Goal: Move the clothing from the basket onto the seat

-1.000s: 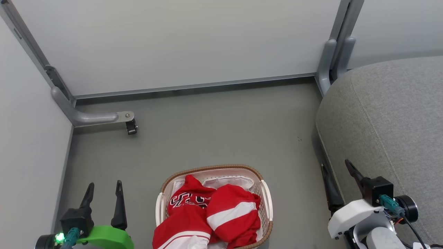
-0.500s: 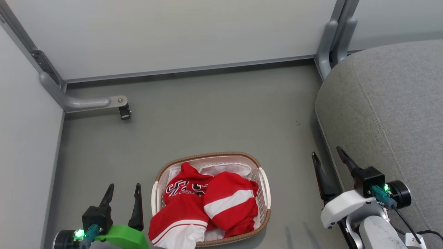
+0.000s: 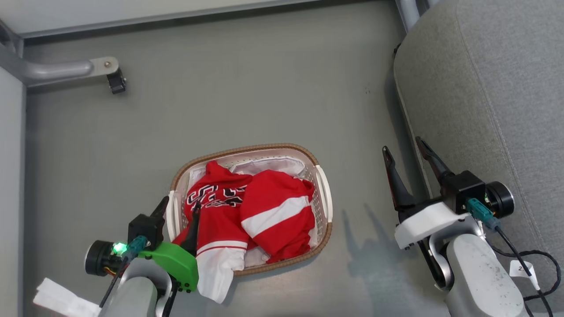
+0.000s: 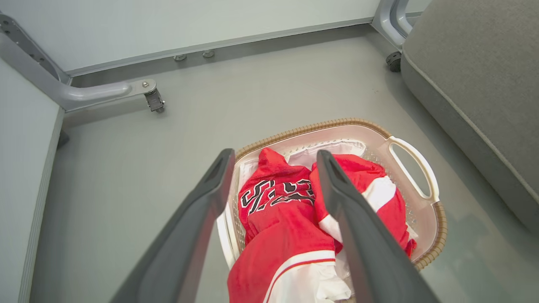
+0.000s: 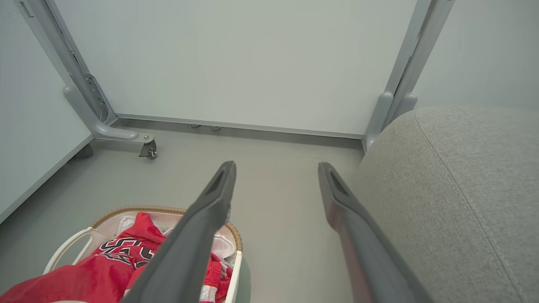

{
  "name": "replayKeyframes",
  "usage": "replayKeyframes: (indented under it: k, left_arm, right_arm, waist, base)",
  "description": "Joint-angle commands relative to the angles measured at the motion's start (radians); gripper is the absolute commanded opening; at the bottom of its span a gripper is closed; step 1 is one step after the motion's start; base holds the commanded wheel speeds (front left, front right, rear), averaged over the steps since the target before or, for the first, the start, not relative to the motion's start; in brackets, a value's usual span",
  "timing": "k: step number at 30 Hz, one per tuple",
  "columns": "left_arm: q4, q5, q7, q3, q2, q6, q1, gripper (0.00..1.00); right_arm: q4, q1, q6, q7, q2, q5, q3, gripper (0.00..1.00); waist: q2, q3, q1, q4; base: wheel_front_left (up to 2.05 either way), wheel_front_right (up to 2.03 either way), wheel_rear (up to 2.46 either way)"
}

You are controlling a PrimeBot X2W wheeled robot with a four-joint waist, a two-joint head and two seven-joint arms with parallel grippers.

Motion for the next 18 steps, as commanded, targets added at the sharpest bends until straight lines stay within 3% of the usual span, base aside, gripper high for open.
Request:
replayKeyframes:
  k: [1, 18]
  left_arm:
    - [0.024, -0.013, 0.000, -0.013, 0.017, -0.003, -0.041, 1.00]
    - [0.394, -0.005, 0.000, -0.283, 0.092, -0.003, -0.353, 1.00]
  right_arm:
    - [-0.005, -0.021, -0.001, -0.005, -0.002, 0.008, 0.007, 1.00]
    - [-0.032, -0.102, -0.001, -0.005, -0.002, 0.049, 0.100, 1.00]
  waist:
    - [0.0000, 0.112, 0.0000, -0.048]
    - [0.0000, 0.327, 0.0000, -0.107]
  base:
    - [0.00, 0.00, 0.00]
    - [0.00, 0.00, 0.00]
